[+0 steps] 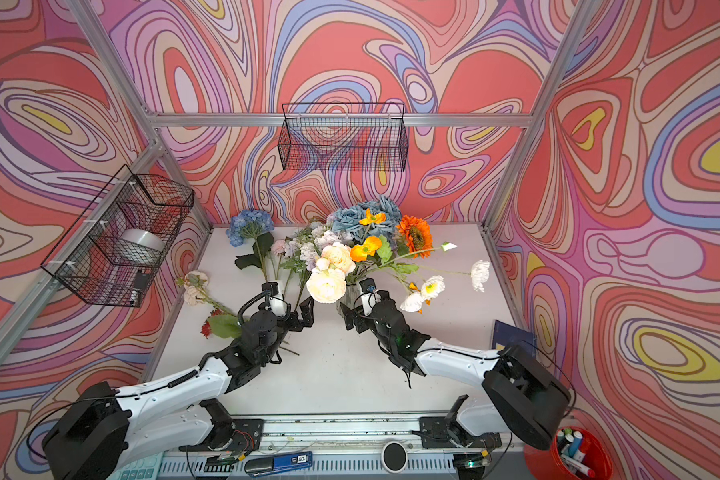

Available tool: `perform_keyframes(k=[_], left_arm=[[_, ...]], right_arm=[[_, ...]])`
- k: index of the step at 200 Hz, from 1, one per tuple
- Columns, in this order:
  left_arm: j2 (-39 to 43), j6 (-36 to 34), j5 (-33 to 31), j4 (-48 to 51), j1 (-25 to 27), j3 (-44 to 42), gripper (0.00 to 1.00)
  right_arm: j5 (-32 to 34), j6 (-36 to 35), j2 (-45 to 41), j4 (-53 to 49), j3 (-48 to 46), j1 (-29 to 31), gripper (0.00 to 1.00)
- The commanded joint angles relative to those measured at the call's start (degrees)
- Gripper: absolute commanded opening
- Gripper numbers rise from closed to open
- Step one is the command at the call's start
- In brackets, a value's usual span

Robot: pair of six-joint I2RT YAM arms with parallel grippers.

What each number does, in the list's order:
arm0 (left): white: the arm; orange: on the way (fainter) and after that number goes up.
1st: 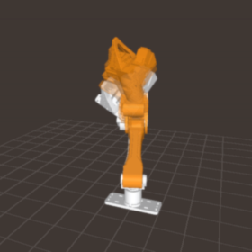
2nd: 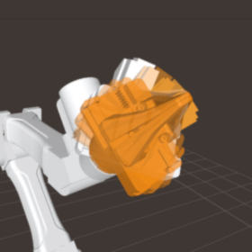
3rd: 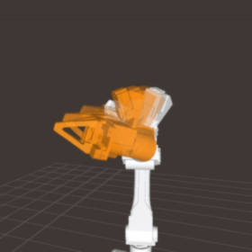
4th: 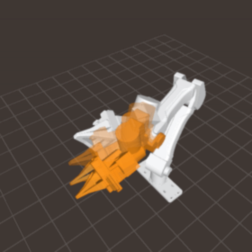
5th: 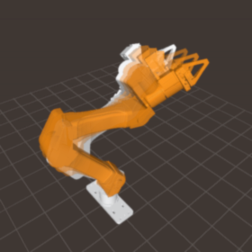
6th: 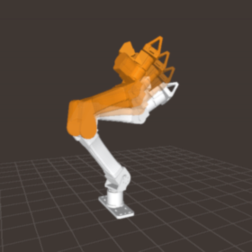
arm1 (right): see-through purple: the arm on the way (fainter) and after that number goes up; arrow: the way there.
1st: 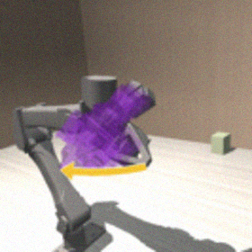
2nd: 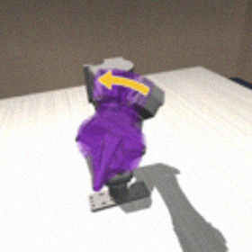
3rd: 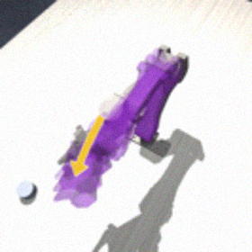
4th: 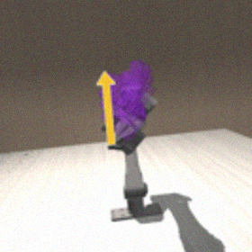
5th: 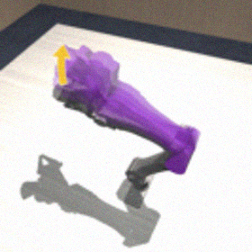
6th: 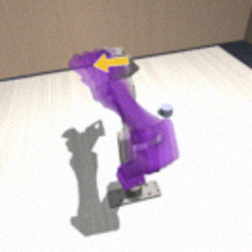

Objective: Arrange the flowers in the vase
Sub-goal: 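Open the right gripper and lift it off the vase while left draws back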

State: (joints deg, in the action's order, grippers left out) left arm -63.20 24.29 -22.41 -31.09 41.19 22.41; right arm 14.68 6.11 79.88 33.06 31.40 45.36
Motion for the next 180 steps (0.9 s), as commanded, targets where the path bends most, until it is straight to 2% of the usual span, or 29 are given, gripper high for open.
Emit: perform_keyframes(k=[1,21,67,89,124,147,160,180], left_arm=[[1.40,1.11,-1.06,-1.04,-0.23,-0.26,1.00],[2.39,0.90,-1.39,-0.69,-0.23,-0.83,1.00],[4.05,0.06,-2.18,0.00,-0.25,-1.44,1.00],[4.73,0.55,-2.77,0.15,-0.24,-2.20,1.00],[5.80,0.71,-3.32,0.19,-0.26,-3.03,1.00],[6.55,0.48,-3.45,0.61,-0.25,-3.08,1.00],[6.99,0.38,-3.76,0.91,-0.28,-3.25,1.00],[7.38,0.25,-4.30,1.05,-0.32,-3.50,1.00]], right_arm=[[3.72,-2.96,4.72,14.46,0.07,0.08,0.98],[6.90,-3.45,8.76,21.42,0.31,0.00,0.98],[9.38,-4.88,16.86,27.81,4.73,-1.08,0.98],[12.80,-4.90,19.72,32.46,5.64,-1.75,0.98],[13.11,-5.24,23.98,36.69,6.96,-2.01,0.97],[12.13,-5.34,24.80,40.32,5.79,-2.04,0.86],[13.00,-5.93,24.69,42.66,4.71,-2.16,0.61],[13.89,-7.32,23.49,43.82,3.01,-2.68,0.48]])
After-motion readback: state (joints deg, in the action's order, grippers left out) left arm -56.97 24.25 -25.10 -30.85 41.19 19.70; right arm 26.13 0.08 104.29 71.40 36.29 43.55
